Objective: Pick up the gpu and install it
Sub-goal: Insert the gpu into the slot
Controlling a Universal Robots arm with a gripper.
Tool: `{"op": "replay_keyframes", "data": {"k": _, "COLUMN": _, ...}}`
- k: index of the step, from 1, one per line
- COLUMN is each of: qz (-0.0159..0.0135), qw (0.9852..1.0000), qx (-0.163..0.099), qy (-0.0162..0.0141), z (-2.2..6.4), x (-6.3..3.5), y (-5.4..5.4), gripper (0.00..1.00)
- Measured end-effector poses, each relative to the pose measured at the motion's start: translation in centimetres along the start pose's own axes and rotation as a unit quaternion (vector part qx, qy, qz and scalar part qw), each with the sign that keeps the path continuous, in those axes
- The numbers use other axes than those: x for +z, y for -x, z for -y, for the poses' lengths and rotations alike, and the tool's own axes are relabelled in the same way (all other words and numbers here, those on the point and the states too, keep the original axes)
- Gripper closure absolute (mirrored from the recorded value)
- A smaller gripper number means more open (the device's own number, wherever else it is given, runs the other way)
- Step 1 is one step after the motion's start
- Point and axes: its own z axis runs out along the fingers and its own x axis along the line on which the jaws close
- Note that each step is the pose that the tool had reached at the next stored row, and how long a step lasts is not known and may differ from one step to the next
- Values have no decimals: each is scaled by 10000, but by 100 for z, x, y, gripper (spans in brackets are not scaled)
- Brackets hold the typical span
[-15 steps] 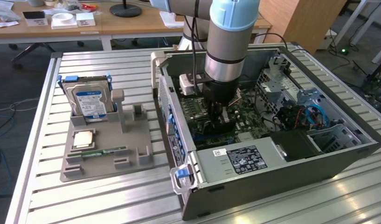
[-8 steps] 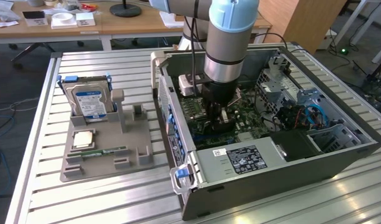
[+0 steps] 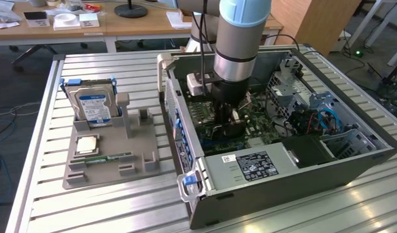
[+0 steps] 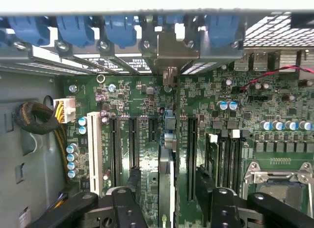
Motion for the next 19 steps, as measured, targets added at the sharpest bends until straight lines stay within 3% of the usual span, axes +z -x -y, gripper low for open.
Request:
{"op": "replay_keyframes", "data": {"k": 1, "qz": 0, "qw": 10000, "qx": 0, "qy": -2, "z": 5, "x": -94, "y": -2, "gripper": 43}}
{"op": "replay_keyframes", "data": {"k": 2, "qz": 0, "qw": 10000, "qx": 0, "qy": -4, "z": 7, "x": -119, "y": -3, "gripper": 43}}
{"op": "replay_keyframes", "data": {"k": 9, "qz": 0, "qw": 10000, "qx": 0, "qy": -5, "z": 10, "x": -189, "y": -4, "gripper": 43}}
{"op": "replay_keyframes", "data": {"k": 19, "qz": 0, "qw": 10000, "qx": 0, "qy": -7, "z": 22, "x": -404, "y": -10, "gripper": 43}}
